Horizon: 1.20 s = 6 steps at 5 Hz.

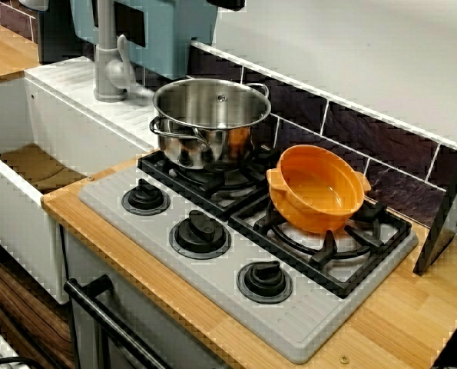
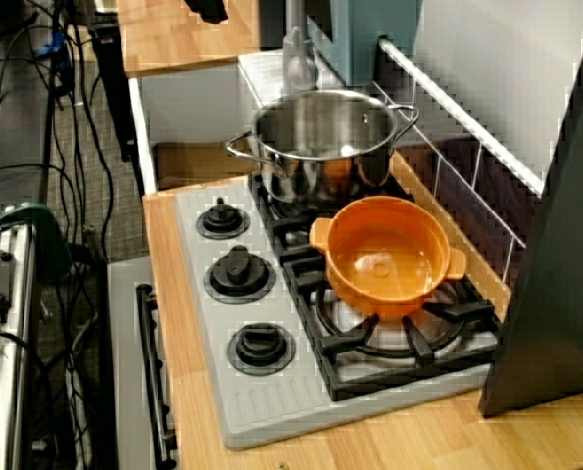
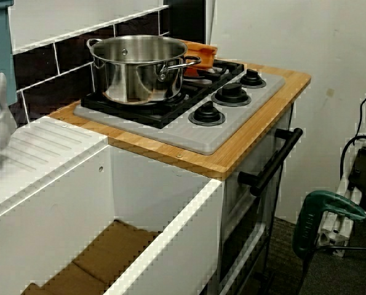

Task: Lift pot from stove

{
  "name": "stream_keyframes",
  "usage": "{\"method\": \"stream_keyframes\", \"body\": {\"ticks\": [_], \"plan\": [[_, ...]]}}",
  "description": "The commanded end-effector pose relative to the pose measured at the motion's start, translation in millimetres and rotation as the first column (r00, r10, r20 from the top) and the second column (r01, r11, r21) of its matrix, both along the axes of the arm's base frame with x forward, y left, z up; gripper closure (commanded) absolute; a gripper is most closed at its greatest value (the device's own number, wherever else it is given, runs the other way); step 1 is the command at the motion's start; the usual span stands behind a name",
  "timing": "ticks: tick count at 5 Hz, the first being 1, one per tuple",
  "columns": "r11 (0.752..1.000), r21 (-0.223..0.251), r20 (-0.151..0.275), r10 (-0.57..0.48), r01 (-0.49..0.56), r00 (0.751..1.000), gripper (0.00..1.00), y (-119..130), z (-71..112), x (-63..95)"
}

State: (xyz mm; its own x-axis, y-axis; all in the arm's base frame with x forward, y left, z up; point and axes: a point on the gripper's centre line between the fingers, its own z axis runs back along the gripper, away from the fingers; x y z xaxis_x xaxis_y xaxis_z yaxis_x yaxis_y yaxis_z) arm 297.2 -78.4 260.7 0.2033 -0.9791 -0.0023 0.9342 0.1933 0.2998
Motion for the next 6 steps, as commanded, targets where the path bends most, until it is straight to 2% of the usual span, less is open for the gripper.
{"method": "stream_keyframes", "body": {"ticks": [1,2,3,4,5,6], "plan": [[1.0,0.0,0.0,0.0,0.0,1.0,0.0,0.0,0.0,0.0],[0.983,-0.047,0.002,0.178,-0.177,0.984,0.0,16.4,6.3,6.0],[0.928,-0.131,-0.029,0.348,-0.348,0.937,0.0,25.9,9.3,15.5],[0.829,-0.173,-0.066,0.53,-0.533,0.846,0.0,18.6,16.1,29.5],[0.761,-0.168,-0.095,0.62,-0.627,0.778,0.0,2.0,10.2,31.1],[0.677,-0.126,-0.035,0.727,-0.725,0.685,0.0,-12.2,0.0,28.6]]}}
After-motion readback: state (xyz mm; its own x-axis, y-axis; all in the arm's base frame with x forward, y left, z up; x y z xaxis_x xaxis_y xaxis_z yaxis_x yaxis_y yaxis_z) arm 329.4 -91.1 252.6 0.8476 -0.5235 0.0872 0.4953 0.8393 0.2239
